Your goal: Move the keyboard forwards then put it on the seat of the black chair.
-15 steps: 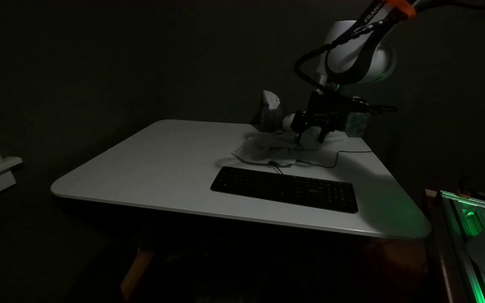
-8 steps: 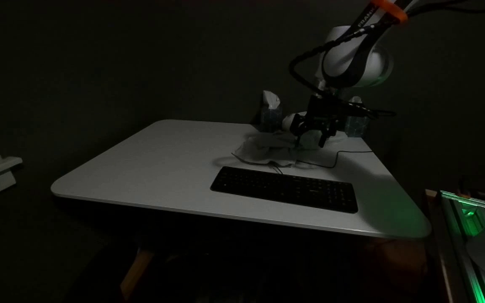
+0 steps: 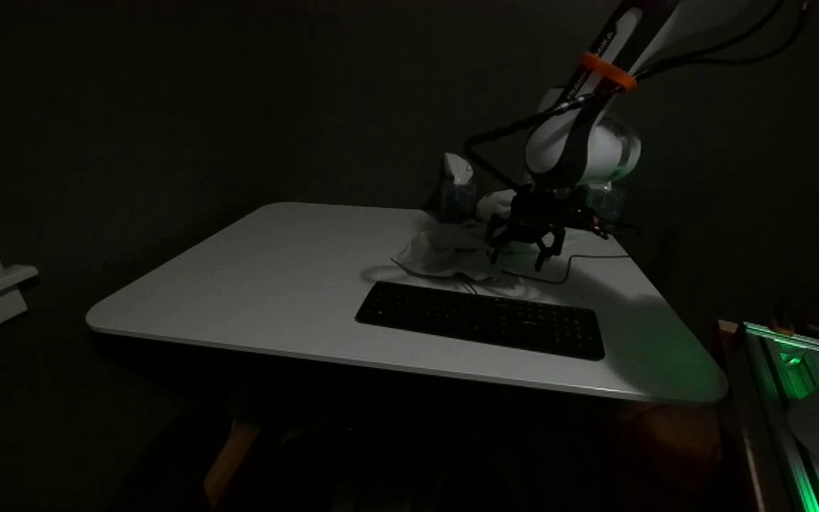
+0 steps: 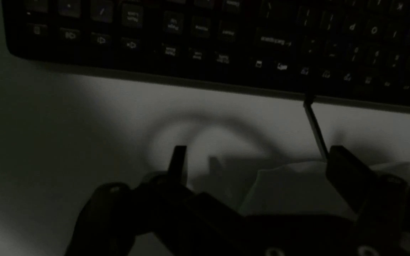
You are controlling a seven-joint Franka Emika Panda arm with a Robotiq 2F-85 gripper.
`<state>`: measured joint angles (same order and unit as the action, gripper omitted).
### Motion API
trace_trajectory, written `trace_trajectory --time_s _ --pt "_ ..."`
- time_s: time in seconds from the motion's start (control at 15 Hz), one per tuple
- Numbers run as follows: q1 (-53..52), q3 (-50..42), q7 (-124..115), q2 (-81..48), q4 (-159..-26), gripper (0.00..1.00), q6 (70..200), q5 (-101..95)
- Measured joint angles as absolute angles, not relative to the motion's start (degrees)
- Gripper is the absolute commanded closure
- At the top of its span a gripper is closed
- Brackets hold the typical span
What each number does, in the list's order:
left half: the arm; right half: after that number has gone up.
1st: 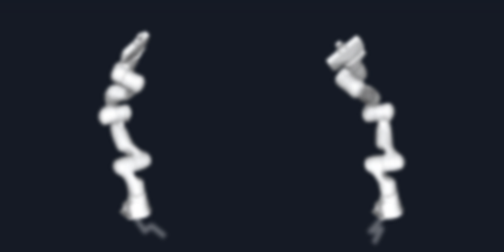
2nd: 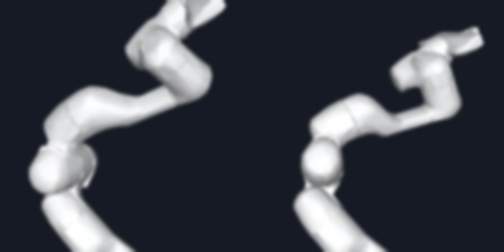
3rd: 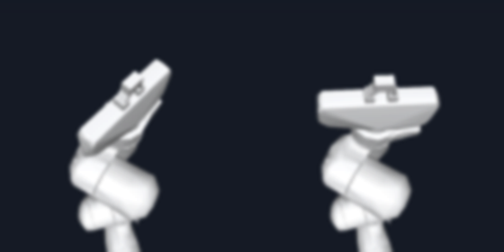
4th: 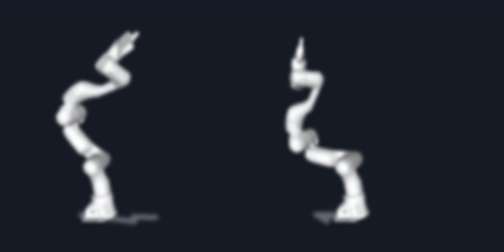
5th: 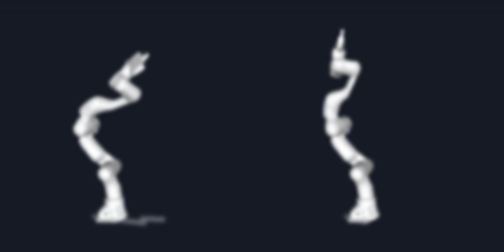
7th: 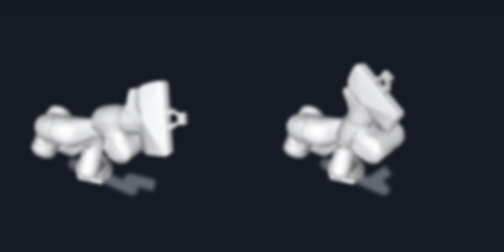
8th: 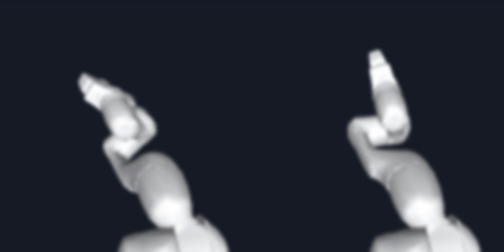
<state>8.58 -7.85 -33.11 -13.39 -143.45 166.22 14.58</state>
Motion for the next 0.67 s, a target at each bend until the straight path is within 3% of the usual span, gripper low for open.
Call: trace_trajectory --time_s 0.67 --pt "9.58 -4.27 -32.12 -24.02 -137.28 0.0 167.49 24.25"
